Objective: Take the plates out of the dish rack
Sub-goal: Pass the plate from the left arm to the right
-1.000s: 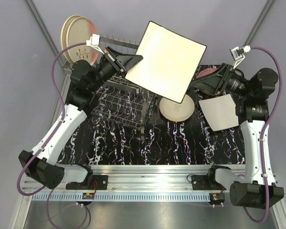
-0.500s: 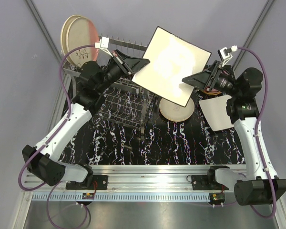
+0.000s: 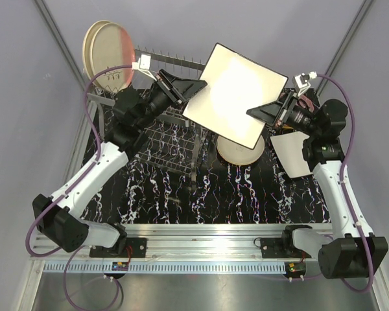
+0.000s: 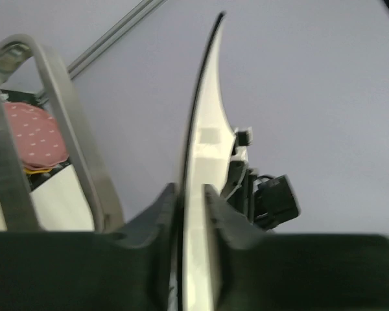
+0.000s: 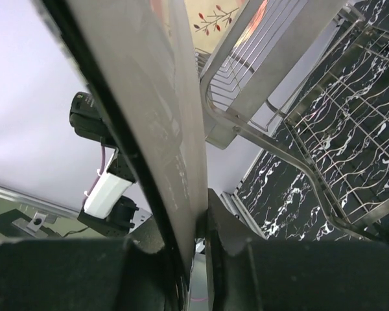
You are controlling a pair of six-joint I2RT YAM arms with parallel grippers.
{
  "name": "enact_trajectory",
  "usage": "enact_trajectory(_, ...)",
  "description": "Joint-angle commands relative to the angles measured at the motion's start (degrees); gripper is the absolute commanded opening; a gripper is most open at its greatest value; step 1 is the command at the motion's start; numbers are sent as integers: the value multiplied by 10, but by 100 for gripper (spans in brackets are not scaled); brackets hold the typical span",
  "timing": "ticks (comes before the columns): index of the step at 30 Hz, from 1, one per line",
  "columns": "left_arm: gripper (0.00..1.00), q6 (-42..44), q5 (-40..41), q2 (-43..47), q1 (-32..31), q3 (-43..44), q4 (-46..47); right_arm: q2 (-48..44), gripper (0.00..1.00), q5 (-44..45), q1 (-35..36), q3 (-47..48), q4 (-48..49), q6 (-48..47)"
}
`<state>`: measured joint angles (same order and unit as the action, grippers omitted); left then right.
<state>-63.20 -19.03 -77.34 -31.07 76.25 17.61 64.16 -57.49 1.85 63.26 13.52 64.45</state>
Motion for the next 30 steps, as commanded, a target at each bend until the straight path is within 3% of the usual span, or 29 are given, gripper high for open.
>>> enact_trajectory(1,40,-10,29,23,-5,23,105,-30,0,-8,-11,-8,84,30)
enact_trajectory(2,48,10,28,30,-4,26,93,-33,0,-10,-36,-16,95,41)
enact_trajectory(3,62,20,28,34,-1,29,73,-38,0,-18,-47,-19,107,53)
enact_trajectory(6,79,48,19,56,20,29,48,-49,0,-34,-100,-34,178,119)
enact_trajectory(11,84,89,-14,103,77,11,23,-74,0,-58,-184,-45,208,162)
enact_trajectory(15,88,194,-34,175,129,13,-82,-102,0,-82,-239,-51,140,124)
enact_trajectory(19,92,372,31,263,131,-6,-209,-138,0,-87,-292,-43,-14,-5)
enact_trajectory(22,98,483,99,349,131,-67,-242,-167,0,-82,-323,-51,-93,-77)
enact_trajectory(30,99,571,187,492,131,-208,-263,-186,0,-75,-390,-79,-182,-144)
